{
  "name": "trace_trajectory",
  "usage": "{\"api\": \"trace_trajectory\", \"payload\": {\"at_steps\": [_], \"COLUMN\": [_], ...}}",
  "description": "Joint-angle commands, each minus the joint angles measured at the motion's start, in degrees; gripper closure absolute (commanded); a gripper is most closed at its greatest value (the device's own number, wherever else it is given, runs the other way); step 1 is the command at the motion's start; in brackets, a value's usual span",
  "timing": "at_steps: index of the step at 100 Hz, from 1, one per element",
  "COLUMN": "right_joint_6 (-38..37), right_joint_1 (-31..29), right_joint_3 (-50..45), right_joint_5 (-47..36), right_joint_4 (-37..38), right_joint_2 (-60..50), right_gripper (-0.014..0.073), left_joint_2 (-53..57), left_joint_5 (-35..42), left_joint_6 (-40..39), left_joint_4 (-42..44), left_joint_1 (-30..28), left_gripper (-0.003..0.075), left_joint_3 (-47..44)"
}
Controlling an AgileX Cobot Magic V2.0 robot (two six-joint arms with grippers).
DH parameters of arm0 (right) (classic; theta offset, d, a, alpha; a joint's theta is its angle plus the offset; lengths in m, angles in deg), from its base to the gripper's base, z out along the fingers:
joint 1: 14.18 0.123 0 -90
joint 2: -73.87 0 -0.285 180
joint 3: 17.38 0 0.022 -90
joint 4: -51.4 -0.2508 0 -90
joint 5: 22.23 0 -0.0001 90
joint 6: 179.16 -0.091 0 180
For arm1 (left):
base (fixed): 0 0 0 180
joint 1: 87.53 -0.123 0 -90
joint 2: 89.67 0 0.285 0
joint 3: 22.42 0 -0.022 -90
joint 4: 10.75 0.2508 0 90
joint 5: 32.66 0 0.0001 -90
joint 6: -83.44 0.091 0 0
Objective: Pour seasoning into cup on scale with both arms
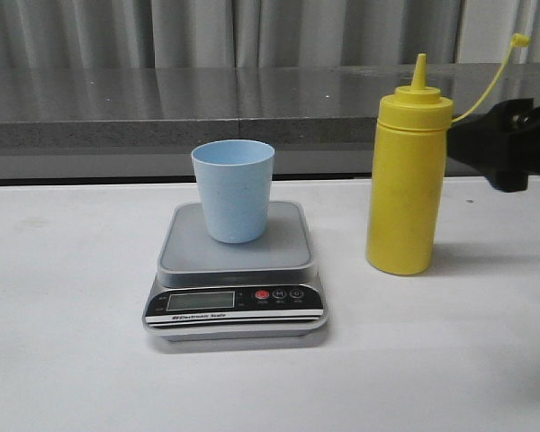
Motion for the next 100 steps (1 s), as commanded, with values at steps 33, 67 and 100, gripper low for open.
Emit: {"api": "trace_trajectory", "payload": {"at_steps": [33, 67, 100], "right_joint_6": [6.48, 7.18, 7.18], "right_joint_1": [-0.33, -0.33, -0.33], "right_joint_3": [0.82, 0.92, 0.92], "right_joint_5": [26.92, 48.23, 52.25], "right_joint_4": [-3.91, -3.9, -3.9], "right_joint_2": [-29.5, -48.37, -56.07], "right_gripper": [-0.0041, -0.0039, 0.0216], "left_joint_2": [-0.45, -0.45, -0.45], "left_joint_5": [4.19, 4.19, 4.19], "left_joint_6": [-0.31, -0.31, -0.31], "left_joint_4": [-0.19, -0.19, -0.19], "left_joint_1": [-0.04, -0.04, -0.04], "left_gripper": [0.074, 0.074, 0.074], "left_joint_3": [1.41, 1.41, 1.41]}}
